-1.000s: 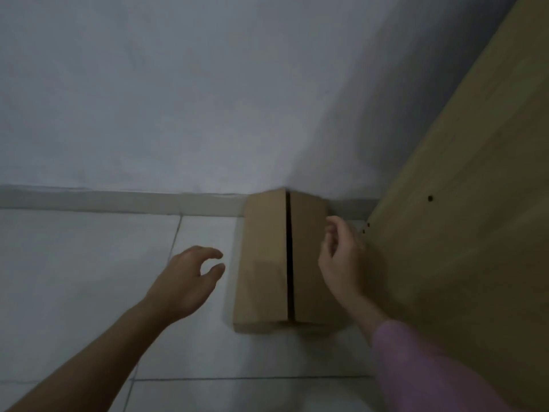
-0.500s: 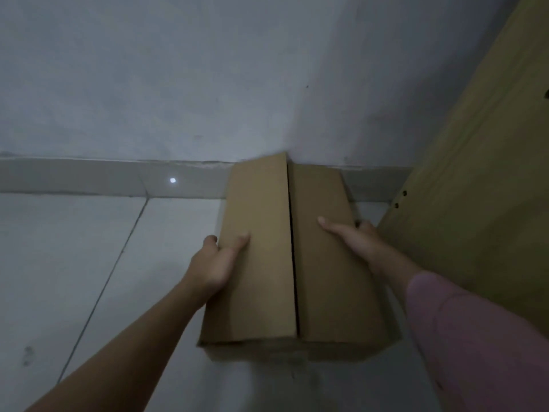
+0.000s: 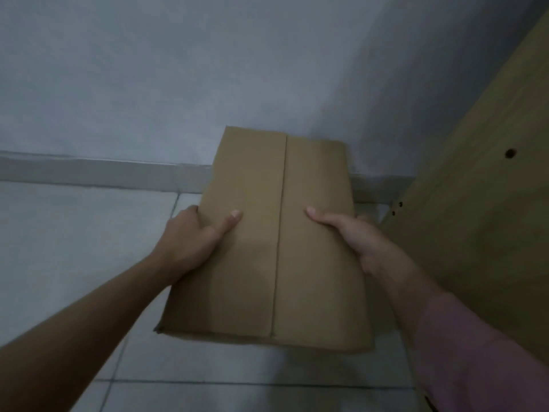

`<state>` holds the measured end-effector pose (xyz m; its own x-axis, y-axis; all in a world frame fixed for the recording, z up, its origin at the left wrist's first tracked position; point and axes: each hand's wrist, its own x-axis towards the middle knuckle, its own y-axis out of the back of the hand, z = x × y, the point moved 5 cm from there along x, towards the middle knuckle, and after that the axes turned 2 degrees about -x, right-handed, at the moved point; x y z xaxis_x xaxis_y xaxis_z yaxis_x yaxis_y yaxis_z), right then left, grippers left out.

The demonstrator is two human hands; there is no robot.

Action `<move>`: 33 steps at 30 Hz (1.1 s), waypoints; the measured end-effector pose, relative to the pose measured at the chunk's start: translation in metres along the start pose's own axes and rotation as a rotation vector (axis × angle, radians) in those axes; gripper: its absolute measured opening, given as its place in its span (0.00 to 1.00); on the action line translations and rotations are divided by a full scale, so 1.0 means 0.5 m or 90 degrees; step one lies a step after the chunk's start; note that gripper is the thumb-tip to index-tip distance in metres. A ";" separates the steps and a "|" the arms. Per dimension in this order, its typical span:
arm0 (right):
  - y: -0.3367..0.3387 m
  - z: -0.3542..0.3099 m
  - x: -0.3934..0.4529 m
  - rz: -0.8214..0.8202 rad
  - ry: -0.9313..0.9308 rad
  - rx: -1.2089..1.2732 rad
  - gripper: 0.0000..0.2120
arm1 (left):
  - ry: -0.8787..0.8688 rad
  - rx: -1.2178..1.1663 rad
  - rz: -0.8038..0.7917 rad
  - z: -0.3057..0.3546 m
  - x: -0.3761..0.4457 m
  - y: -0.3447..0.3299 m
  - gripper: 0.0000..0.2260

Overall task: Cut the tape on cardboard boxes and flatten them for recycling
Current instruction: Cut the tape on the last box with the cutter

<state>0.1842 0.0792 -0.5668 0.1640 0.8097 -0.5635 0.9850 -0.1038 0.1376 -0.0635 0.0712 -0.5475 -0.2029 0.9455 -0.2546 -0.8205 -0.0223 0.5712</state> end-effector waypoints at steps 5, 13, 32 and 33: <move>-0.057 -0.249 -0.208 -0.010 0.069 0.058 0.22 | -0.047 0.002 0.041 0.180 -0.097 0.280 0.28; -0.046 -0.687 -0.593 -0.013 0.112 0.126 0.18 | -0.095 -0.035 0.039 0.570 -0.250 0.683 0.22; 0.489 -0.970 -1.144 0.096 0.220 0.126 0.50 | -0.190 -0.185 -0.199 1.176 -0.595 0.592 0.21; 0.537 -0.956 -1.150 0.117 0.221 0.137 0.52 | -0.185 -0.189 -0.205 1.190 -0.609 0.540 0.21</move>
<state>0.3288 -0.1382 0.1837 0.3459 0.9086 -0.2341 0.9358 -0.3521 0.0165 0.0948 -0.0296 0.1489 0.2057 0.9699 -0.1301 -0.9418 0.2323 0.2431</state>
